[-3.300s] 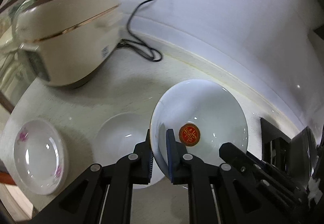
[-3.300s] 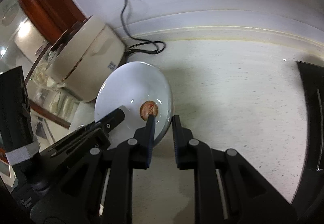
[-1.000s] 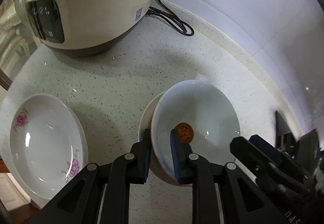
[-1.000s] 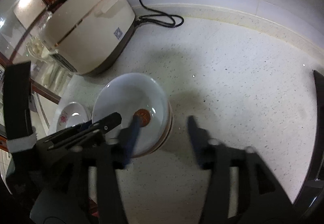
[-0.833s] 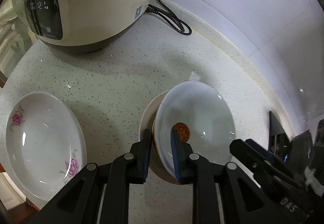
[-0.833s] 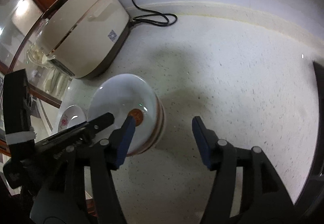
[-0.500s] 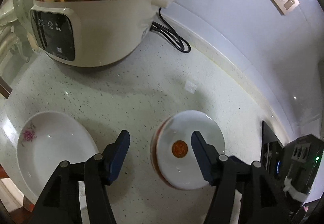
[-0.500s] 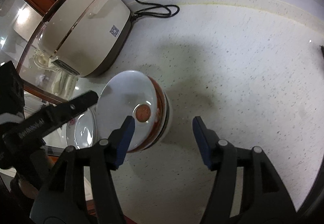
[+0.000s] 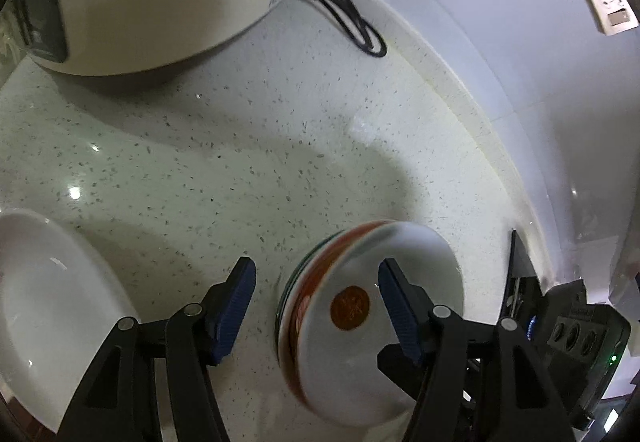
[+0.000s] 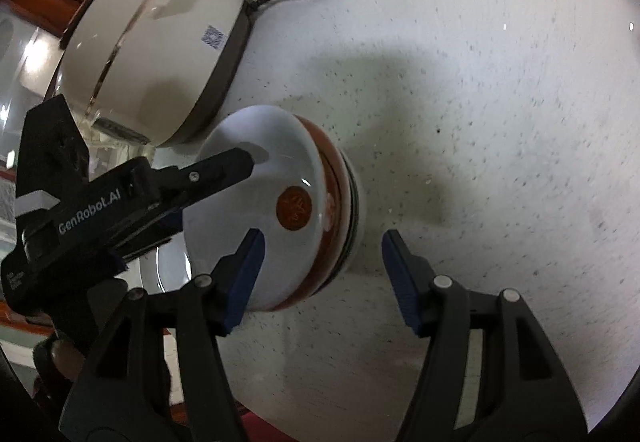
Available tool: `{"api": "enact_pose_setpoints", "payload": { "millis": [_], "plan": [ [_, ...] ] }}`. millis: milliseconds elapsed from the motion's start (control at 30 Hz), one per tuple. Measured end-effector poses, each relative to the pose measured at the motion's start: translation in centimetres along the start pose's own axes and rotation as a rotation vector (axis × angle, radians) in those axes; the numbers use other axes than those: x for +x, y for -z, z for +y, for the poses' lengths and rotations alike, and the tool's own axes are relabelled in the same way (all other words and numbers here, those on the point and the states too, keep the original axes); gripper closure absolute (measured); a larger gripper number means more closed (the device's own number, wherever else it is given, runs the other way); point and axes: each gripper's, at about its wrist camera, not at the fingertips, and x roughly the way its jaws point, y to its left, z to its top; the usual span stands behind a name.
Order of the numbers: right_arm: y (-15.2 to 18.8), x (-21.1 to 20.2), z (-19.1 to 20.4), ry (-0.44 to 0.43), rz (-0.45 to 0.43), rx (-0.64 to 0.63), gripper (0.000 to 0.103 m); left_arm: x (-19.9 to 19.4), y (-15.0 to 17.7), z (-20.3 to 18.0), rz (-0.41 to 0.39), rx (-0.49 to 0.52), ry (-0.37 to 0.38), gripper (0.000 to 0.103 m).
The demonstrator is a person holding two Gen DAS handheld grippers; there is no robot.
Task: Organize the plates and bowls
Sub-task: 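Grasp the rim of the nested bowls with both tools and lift, then carry the nested bowls onto the flower plate stack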
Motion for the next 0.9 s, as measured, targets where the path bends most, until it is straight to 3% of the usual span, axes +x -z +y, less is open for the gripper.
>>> {"api": "enact_pose_setpoints", "payload": {
  "millis": [133, 367, 400, 500, 600, 700, 900],
  "plan": [
    [-0.3, 1.2, -0.1, -0.035, 0.023, 0.034, 0.038, 1.5, 0.2, -0.2, 0.037, 0.010, -0.011, 0.039],
    [-0.6, 2.2, -0.6, -0.074, 0.041, 0.075, 0.039, 2.5, 0.3, -0.2, 0.027, 0.017, 0.007, 0.041],
    [-0.6, 2.3, -0.6, -0.082, 0.043, 0.076, 0.042, 2.4, 0.4, -0.5, 0.019, 0.035, 0.008, 0.047],
    [-0.7, 2.3, -0.8, -0.059, 0.034, 0.076, 0.055, 2.2, 0.7, -0.9, -0.012, 0.070, -0.014, 0.052],
    [-0.9, 2.1, -1.8, -0.080, 0.020, 0.112, 0.061, 1.9, 0.9, -0.4, -0.030, 0.053, 0.000, 0.058],
    [-0.9, 2.2, -1.7, -0.066, 0.026, 0.095, 0.062, 1.5, 1.4, -1.3, -0.045, 0.116, -0.043, 0.058],
    [-0.5, 1.8, -1.8, -0.072, 0.038, 0.084, 0.062, 1.0, 2.0, -1.4, -0.055, 0.106, -0.063, 0.058]
  ]
}}
